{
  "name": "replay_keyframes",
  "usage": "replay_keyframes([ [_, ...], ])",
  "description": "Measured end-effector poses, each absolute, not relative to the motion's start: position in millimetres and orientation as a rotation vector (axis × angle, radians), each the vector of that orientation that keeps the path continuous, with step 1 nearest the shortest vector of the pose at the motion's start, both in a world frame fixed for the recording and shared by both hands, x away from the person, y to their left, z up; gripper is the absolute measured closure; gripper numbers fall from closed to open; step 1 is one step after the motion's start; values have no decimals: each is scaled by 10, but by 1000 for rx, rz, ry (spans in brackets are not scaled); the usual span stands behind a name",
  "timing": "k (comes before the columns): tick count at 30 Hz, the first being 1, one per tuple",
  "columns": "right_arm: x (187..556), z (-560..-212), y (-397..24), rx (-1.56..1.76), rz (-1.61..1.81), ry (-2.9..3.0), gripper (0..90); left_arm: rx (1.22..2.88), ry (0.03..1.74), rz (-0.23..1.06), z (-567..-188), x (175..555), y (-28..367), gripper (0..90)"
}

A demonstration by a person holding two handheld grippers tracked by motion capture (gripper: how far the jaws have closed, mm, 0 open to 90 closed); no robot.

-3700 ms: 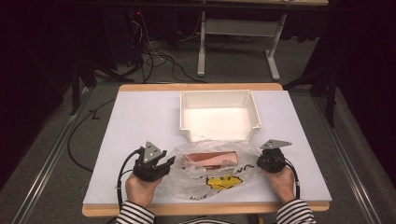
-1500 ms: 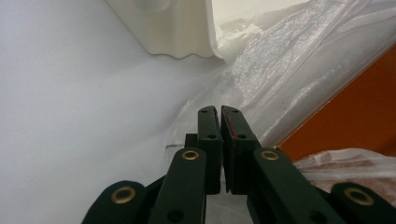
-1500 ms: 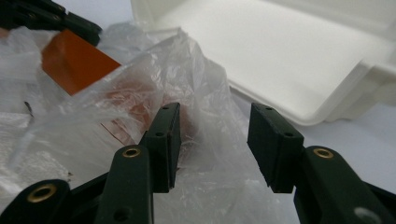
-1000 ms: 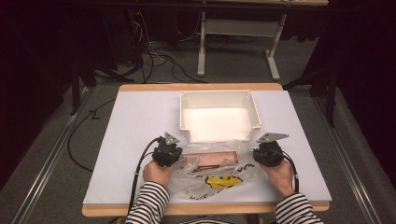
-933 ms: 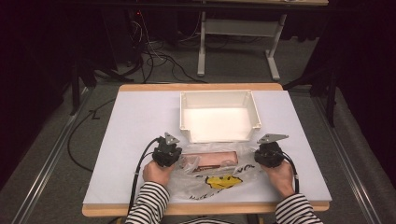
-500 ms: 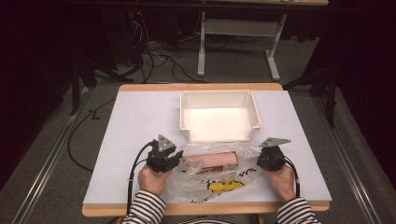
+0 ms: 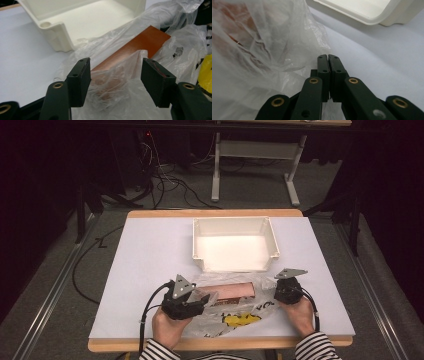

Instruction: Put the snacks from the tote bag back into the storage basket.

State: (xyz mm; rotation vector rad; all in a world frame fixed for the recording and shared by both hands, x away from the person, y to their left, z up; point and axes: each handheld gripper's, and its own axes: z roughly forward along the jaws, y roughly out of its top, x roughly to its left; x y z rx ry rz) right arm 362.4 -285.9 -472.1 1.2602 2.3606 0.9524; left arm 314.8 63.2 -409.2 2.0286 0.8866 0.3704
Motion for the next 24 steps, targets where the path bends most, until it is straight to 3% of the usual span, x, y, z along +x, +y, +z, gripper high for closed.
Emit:
replay_keyframes([
  [3, 3621, -4720, -2860, 1255, 946, 2362, 885, 2068, 882, 373, -4146, 3148, 551, 429],
  [5, 3619, -4724, -2862, 1248, 949, 2360, 884, 2100, 883, 377, -4184, 3144, 519, 490],
  [7, 3618, -4727, -2863, 1247, 953, 2358, 884, 2140, 870, 396, -4212, 3127, 517, 580],
  [8, 3614, -4727, -2862, 1252, 952, 2357, 884, 2145, 863, 391, -4215, 3123, 528, 672],
  [13, 3609, -4730, -2864, 1256, 956, 2355, 884, 2182, 852, 377, -4233, 3085, 633, 895],
  [24, 3609, -4739, -2875, 1247, 965, 2348, 884, 2223, 1007, 355, -4600, 3144, 970, 900],
])
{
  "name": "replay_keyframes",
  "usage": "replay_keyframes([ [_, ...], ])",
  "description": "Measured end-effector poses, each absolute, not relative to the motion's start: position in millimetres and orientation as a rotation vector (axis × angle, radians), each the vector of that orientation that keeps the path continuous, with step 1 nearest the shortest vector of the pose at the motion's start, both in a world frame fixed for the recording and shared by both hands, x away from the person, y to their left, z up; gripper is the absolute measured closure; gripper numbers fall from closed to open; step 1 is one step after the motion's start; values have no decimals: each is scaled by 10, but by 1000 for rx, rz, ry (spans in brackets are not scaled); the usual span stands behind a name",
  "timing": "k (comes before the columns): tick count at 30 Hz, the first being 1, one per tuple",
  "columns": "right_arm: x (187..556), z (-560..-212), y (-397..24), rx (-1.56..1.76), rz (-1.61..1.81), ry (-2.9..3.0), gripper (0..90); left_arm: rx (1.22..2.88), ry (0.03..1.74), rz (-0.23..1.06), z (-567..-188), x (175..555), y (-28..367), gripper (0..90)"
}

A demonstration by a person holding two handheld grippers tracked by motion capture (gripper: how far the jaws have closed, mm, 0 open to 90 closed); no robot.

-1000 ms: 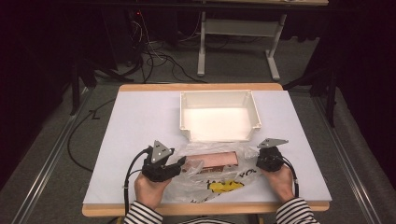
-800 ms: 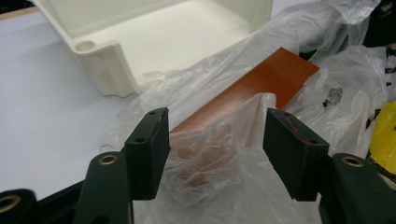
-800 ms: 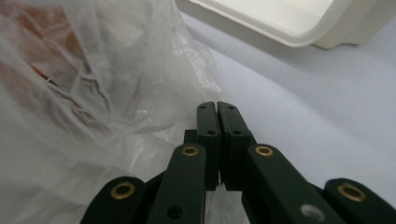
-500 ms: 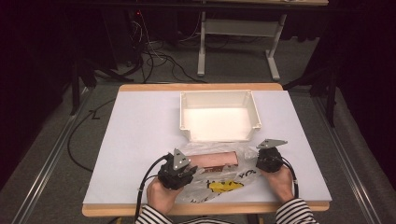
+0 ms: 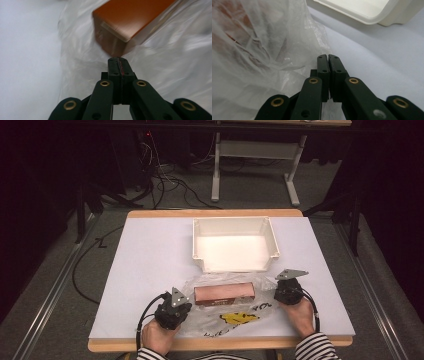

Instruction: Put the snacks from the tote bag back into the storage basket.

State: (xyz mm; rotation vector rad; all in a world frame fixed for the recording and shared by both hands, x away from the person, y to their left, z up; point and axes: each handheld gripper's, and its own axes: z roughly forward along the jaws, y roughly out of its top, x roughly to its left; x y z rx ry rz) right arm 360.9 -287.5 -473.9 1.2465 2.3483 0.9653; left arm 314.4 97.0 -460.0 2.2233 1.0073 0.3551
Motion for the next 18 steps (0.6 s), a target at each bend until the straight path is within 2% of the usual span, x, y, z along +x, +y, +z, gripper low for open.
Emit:
replay_keyframes([
  [7, 3554, -4653, -2932, 1271, 990, 2294, 803, 2123, 1030, 383, -4759, 3220, 1047, 892],
  [18, 3198, -4219, -3252, 1277, 1159, 2127, 657, 2077, 1031, 398, -4832, 3278, 1036, 870],
])
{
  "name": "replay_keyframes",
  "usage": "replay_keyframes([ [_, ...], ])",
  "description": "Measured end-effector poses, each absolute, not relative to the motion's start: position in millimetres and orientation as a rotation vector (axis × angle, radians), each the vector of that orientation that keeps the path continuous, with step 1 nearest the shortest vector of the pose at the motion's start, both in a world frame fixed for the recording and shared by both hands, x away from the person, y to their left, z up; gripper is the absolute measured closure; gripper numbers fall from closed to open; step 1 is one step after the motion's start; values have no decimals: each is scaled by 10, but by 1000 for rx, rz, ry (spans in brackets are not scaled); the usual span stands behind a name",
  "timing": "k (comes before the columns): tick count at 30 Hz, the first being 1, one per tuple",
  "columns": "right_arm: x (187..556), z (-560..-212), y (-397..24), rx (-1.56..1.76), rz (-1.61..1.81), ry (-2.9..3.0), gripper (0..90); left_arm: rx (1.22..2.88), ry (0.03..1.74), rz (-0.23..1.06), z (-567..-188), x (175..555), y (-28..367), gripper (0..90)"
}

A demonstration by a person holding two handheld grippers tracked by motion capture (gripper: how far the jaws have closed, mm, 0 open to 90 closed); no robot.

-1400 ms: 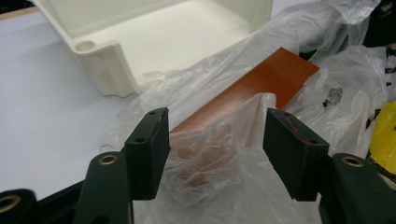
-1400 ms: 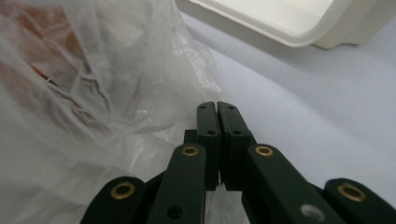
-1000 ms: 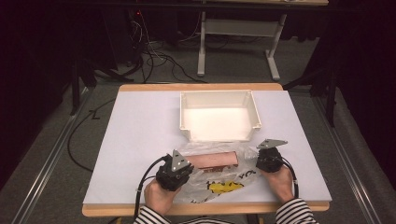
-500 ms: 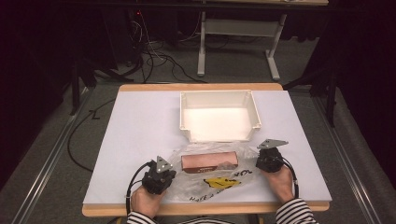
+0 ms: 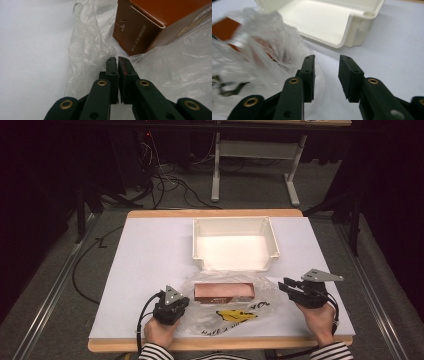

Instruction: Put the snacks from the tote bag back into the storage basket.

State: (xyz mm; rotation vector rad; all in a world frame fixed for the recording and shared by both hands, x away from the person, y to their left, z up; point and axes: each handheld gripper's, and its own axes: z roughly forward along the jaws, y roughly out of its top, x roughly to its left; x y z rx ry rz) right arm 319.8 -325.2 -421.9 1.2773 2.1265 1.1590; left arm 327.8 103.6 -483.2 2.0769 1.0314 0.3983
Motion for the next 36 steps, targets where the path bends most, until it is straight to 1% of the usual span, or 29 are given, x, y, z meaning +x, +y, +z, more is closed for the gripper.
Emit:
replay_keyframes([
  [3, 3090, -4085, -3278, 1253, 1187, 2106, 618, 2076, 1033, 398, -4831, 3281, 1033, 870],
  [7, 2968, -3950, -3201, 1195, 1214, 2149, 575, 2078, 1033, 397, -4830, 3283, 1032, 869],
  [14, 2904, -3961, -3000, 1112, 1229, 2255, 481, 2081, 1033, 396, -4827, 3292, 1025, 867],
  [17, 2973, -3984, -2900, 1088, 1215, 2281, 475, 2082, 1032, 396, -4827, 3300, 1023, 866],
  [18, 3003, -3994, -2870, 1094, 1214, 2280, 498, 2081, 1033, 396, -4828, 3301, 1022, 866],
  [19, 3026, -4004, -2851, 1092, 1212, 2277, 565, 2080, 1032, 399, -4829, 3303, 1021, 865],
  [22, 3118, -4062, -2794, 1082, 1186, 2290, 813, 2084, 1032, 408, -4828, 3307, 1014, 866],
  [23, 3155, -4092, -2787, 1085, 1168, 2304, 871, 2090, 1034, 413, -4822, 3314, 1010, 866],
  [24, 3198, -4139, -2780, 1089, 1140, 2315, 897, 2099, 1033, 423, -4817, 3325, 1009, 866],
  [28, 3305, -4311, -2833, 1148, 1015, 2354, 900, 2103, 1053, 433, -4809, 3381, 1032, 869],
  [36, 3409, -4655, -3185, 1332, 849, 2322, 900, 2122, 1087, 461, -4788, 3545, 1100, 872],
])
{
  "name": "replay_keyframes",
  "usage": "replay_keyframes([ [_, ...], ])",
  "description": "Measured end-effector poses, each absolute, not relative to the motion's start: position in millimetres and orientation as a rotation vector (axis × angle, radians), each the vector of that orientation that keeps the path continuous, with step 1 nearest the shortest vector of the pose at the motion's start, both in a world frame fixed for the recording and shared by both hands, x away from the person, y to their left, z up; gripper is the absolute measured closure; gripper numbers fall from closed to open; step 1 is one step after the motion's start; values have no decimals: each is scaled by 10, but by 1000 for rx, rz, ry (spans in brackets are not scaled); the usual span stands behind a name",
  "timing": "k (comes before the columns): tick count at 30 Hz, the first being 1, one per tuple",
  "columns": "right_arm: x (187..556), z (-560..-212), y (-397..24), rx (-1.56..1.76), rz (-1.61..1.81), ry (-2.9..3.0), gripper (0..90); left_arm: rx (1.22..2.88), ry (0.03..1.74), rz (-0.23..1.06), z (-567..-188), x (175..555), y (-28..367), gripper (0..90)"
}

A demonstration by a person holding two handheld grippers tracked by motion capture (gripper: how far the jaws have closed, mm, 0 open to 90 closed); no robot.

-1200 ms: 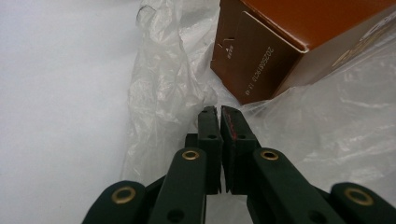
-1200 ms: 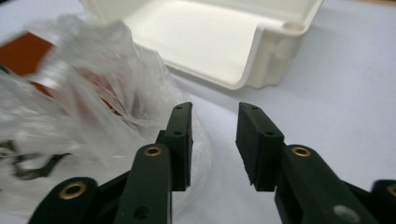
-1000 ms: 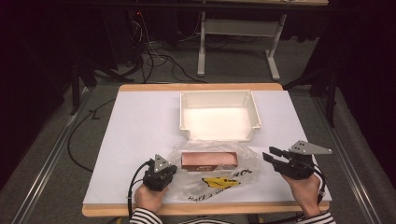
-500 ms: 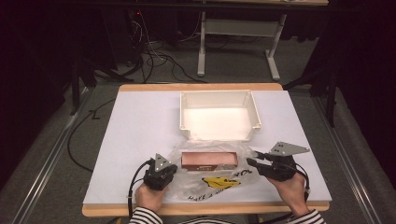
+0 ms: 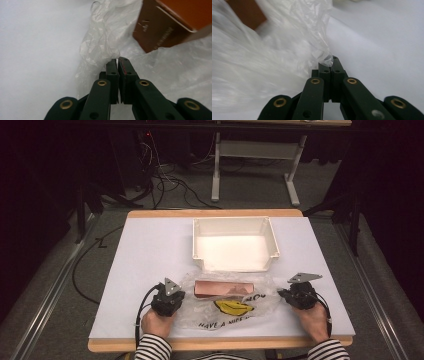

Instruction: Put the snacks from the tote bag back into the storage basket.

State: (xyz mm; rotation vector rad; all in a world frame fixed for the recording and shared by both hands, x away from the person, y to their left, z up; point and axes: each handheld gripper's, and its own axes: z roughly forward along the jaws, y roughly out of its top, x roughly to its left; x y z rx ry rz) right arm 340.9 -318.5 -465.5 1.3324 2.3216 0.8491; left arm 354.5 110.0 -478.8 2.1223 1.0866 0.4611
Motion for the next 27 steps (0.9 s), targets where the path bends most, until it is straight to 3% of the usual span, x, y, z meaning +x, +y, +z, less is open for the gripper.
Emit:
replay_keyframes([
  [3, 3419, -4679, -3253, 1356, 862, 2297, 897, 2107, 1113, 430, -4782, 3602, 1135, 871],
  [5, 3420, -4670, -3246, 1367, 866, 2289, 760, 2110, 1103, 421, -4764, 3589, 1129, 845],
  [8, 3352, -4558, -3218, 1356, 935, 2251, 678, 2057, 1085, 404, -4685, 3500, 1134, 769],
  [18, 3078, -4040, -2935, 1173, 1069, 2209, 578, 2016, 984, 374, -4313, 3237, 1020, 524],
  [27, 3083, -4303, -2642, 1159, 1098, 2352, 499, 2119, 988, 289, -4548, 3239, 825, 405],
])
